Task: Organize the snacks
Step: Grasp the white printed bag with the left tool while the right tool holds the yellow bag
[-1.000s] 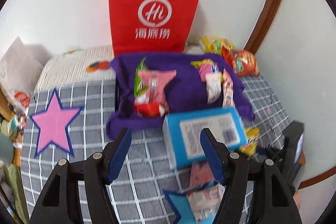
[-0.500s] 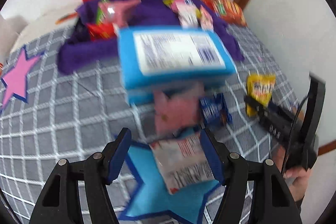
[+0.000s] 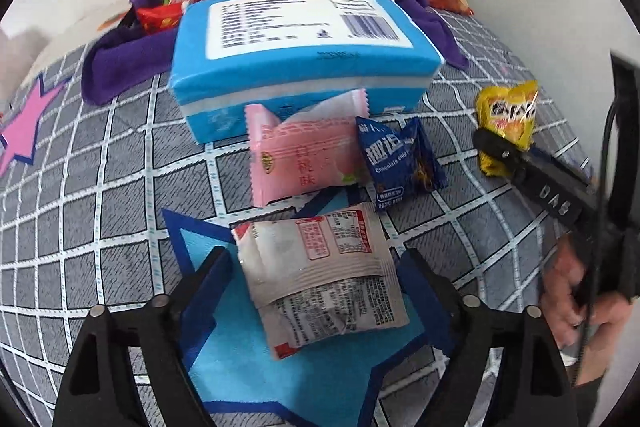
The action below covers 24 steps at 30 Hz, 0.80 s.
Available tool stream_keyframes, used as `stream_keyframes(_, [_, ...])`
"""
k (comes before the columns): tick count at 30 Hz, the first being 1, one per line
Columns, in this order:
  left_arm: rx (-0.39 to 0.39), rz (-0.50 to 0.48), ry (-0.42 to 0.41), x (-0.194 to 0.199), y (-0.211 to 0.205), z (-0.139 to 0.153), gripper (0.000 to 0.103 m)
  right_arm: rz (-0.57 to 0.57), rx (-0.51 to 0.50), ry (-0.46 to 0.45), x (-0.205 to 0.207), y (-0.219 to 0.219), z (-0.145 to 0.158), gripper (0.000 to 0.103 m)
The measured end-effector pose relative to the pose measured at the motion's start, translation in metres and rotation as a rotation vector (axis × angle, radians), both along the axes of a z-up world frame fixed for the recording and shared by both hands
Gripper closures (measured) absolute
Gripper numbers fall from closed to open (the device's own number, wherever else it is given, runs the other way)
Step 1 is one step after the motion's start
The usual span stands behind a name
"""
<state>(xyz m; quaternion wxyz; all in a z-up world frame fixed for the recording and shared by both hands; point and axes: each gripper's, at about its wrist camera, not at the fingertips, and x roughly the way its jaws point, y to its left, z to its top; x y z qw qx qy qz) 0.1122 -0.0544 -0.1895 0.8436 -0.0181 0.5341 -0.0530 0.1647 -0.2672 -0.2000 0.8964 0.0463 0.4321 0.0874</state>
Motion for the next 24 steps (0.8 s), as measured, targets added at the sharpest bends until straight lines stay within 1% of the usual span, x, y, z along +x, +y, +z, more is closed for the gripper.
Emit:
stream_keyframes(2, [0.051,-0.006,-0.019,-0.002,-0.006,-0.003,0.017,-0.001,0.011,0.0,0.0,-0.001,0.0,0.055])
stream_keyframes(5, [0.069,-0.004,-0.043,-0.004,-0.01,-0.004,0.015,-0.002,0.015,0.0,-0.001,-0.001,0.0,0.055])
stream_keyframes(6, [0.068,-0.008,-0.048,-0.003,-0.009,-0.003,0.018,-0.002,0.014,0.0,0.0,-0.001,0.0,0.055])
stream_keyframes(7, [0.064,-0.006,-0.058,-0.004,-0.007,-0.001,0.026,-0.002,0.012,0.0,0.0,0.0,0.0,0.055])
stream_keyframes(10, [0.05,0.0,-0.06,-0.006,0.002,0.001,0.036,-0.002,0.013,0.0,0.0,0.0,0.0,0.055])
stream_keyframes(11, [0.046,-0.001,-0.06,-0.008,0.004,0.002,0.038,-0.002,0.016,0.0,0.0,0.0,0.0,0.055])
stream_keyframes(13, [0.045,0.006,-0.061,-0.009,0.01,0.003,0.047,-0.003,0.02,0.0,0.0,0.0,0.0,0.054])
stream_keyframes(14, [0.048,0.009,-0.064,-0.01,0.013,0.003,0.05,-0.004,0.022,0.0,-0.001,0.0,0.0,0.054])
stream_keyframes(20, [0.048,0.008,-0.076,-0.006,0.012,0.001,0.052,-0.003,0.014,0.002,0.0,0.001,0.0,0.054])
stream_keyframes(24, [0.018,0.017,-0.065,-0.008,0.021,0.004,0.057,-0.003,0.013,0.002,0.0,0.001,0.0,0.054])
